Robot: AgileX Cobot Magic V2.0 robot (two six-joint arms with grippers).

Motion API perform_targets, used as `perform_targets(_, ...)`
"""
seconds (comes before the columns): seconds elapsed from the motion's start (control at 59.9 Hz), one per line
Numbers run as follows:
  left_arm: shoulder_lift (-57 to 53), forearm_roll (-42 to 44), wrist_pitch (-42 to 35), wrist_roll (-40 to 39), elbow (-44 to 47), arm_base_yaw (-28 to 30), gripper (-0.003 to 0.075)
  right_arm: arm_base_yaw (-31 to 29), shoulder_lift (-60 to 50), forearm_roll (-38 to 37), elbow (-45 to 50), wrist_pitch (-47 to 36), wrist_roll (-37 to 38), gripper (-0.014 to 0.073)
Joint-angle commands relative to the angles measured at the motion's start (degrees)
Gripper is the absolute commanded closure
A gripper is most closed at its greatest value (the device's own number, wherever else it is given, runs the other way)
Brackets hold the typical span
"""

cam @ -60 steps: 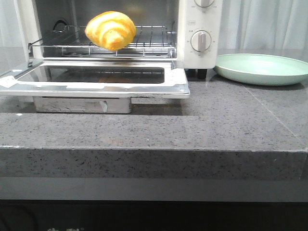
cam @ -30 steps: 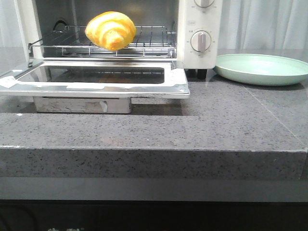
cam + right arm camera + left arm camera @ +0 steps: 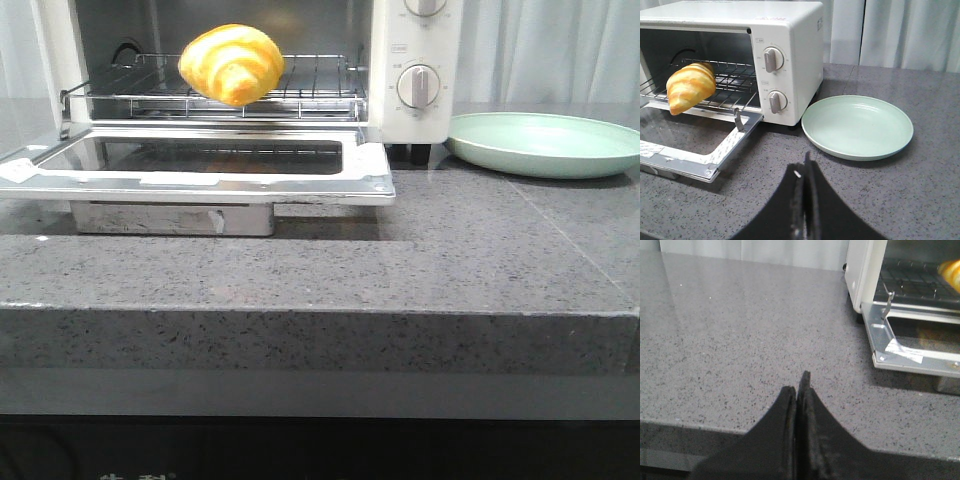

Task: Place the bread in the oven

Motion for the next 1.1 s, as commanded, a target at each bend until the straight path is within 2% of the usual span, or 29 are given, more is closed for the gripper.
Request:
perform_targets(0.0, -1.2, -0.5, -8.6, -0.3, 1.7, 0.1, 0.0741, -0.3, 0.5, 0.9, -1.5, -4.3, -0.5, 0.0661)
perform_targets(0.1, -1.2, -0.5, -13.8, -0.3, 5.6, 0.1, 0.0741, -0.3, 0.5, 0.9, -1.5, -4.3, -0.5, 0.0661)
perform_targets(0.15, -1.2, -0.5, -11.9, -0.3, 5.5, 0.1, 0.0741, -0.3, 0.5, 0.9, -1.5, -4.3, -0.5, 0.0661)
perform_targets(1.084, -1.0, -0.5, -12.3, -0.3, 5.6, 0.1, 0.0741, -0.3, 0.5, 0.9, -1.5, -4.3, -0.5, 0.0661)
